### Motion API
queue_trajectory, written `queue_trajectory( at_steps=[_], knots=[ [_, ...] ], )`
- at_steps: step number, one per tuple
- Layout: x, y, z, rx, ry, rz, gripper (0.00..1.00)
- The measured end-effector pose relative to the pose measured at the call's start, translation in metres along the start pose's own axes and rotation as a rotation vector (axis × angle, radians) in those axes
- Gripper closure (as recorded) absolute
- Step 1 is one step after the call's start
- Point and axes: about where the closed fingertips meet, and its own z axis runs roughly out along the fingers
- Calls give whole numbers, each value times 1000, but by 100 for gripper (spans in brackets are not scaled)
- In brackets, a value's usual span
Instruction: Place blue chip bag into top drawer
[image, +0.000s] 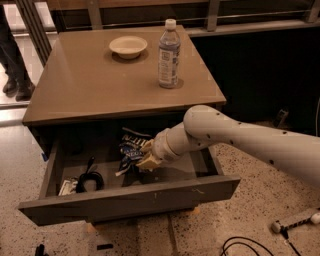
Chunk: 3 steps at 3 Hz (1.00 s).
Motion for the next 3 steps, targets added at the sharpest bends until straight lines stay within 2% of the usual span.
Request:
queue_trajectory(
  at_steps=[2, 3],
  knots=[
    [7, -28, 13, 10, 19, -21, 100],
    [18, -40, 21, 4, 44, 0, 100]
  ],
)
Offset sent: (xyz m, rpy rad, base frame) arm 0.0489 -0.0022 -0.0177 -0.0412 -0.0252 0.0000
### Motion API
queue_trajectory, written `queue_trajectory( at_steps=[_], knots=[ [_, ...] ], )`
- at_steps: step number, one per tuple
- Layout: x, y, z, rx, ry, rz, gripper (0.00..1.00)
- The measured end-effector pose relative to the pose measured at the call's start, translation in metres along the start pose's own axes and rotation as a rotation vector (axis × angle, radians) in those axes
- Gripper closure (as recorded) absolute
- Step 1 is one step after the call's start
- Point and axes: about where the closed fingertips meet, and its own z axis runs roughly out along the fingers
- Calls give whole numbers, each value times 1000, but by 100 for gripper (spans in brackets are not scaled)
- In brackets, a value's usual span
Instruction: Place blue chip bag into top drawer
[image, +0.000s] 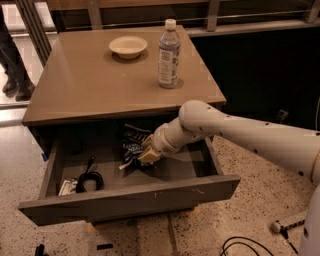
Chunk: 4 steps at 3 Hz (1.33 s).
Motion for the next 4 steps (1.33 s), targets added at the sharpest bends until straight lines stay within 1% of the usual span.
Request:
queue_trajectory(
  at_steps=[1, 2, 4],
  knots=[
    [10, -7, 10, -15, 22, 21, 100],
    [10, -7, 11, -16, 24, 22, 82],
    [10, -7, 11, -16, 24, 22, 36]
  ],
)
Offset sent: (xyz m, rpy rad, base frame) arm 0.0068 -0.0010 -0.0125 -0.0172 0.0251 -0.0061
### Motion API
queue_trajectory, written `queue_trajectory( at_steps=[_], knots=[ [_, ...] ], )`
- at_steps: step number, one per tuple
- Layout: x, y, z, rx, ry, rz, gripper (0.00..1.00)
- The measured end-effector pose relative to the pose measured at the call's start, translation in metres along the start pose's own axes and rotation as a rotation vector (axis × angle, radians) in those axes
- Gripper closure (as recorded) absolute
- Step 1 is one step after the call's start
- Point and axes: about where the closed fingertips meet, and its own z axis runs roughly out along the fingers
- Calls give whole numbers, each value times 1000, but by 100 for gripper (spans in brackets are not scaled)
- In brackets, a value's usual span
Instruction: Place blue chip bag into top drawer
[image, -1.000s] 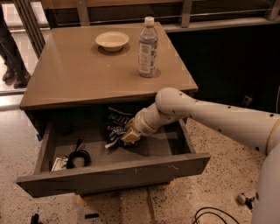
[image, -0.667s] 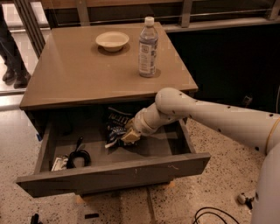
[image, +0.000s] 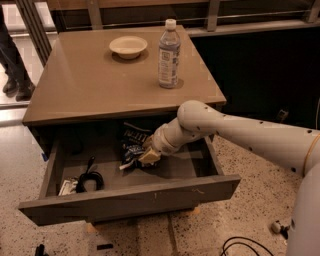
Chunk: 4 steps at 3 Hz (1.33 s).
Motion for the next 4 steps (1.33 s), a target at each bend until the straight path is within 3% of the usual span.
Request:
queue_trajectory(
  at_steps=[1, 2, 3, 4],
  knots=[
    [0, 0, 0, 0, 0, 0, 13],
    [-11, -1, -11, 21, 46, -5, 0],
    [-24, -2, -35, 60, 84, -18, 0],
    [-26, -2, -38, 66, 86, -21, 0]
  ],
)
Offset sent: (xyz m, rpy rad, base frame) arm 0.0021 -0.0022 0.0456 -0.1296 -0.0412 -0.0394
